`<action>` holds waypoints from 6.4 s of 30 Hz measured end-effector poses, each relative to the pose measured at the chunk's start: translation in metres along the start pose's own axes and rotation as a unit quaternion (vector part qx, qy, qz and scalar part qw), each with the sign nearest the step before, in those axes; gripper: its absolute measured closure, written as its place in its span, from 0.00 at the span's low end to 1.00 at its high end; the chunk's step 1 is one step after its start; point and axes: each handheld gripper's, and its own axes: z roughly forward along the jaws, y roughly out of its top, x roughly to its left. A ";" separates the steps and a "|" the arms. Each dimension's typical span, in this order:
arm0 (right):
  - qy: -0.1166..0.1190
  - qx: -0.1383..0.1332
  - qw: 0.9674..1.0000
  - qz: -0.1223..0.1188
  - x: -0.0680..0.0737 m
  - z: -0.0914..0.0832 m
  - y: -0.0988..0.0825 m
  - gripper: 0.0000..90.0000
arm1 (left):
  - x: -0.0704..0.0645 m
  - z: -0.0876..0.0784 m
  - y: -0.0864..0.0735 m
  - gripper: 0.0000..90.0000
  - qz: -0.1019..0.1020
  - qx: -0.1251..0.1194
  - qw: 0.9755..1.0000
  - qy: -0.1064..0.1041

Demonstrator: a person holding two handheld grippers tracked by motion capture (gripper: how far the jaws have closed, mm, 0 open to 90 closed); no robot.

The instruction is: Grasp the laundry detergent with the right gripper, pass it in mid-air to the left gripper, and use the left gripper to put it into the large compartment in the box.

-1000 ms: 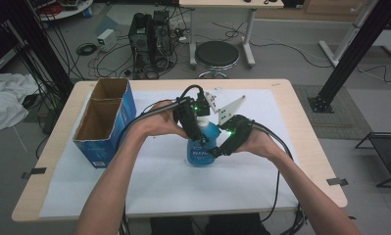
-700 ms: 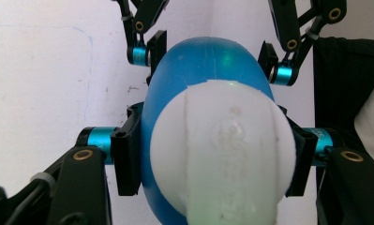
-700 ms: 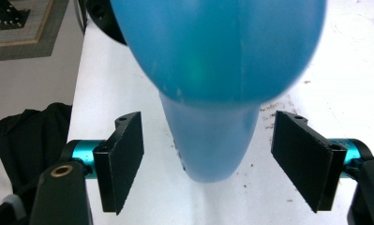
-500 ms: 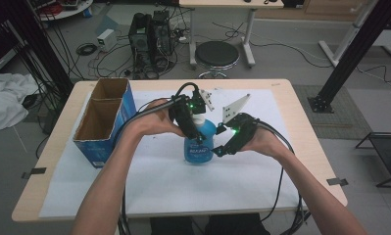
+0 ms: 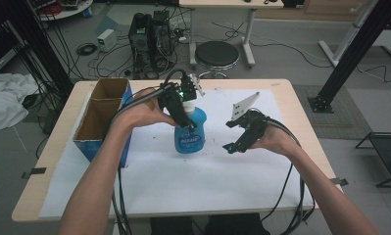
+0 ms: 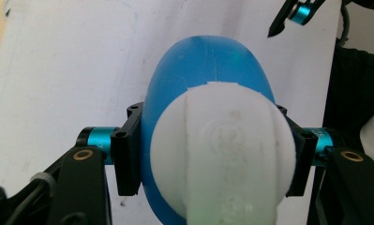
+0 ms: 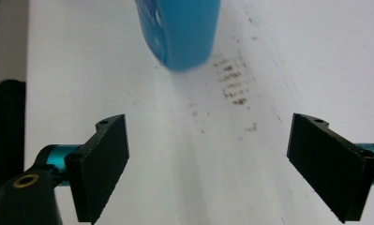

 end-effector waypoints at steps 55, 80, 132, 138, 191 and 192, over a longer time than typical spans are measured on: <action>-0.078 0.110 0.991 -0.008 -0.009 -0.009 -0.027 0.14 | 0.067 -0.173 -0.141 0.43 -0.320 0.029 0.937 0.134; -0.075 0.128 0.989 -0.016 -0.007 -0.004 -0.030 0.14 | 0.072 -0.087 -0.192 0.42 -0.307 0.052 0.946 0.090; -0.074 0.132 0.988 -0.017 -0.003 0.000 -0.032 0.14 | 0.060 -0.027 -0.216 0.42 -0.262 0.106 0.957 0.066; -0.075 0.132 0.988 -0.019 -0.002 0.001 -0.032 0.14 | 0.061 -0.028 -0.215 0.42 -0.242 0.125 0.960 0.065; -0.072 0.134 0.988 -0.015 -0.002 0.003 -0.031 0.14 | 0.062 -0.050 -0.202 0.33 -0.245 0.122 0.959 0.068; -0.073 0.132 0.988 -0.015 -0.002 0.003 -0.031 0.14 | 0.063 -0.052 -0.202 0.33 -0.238 0.125 0.961 0.069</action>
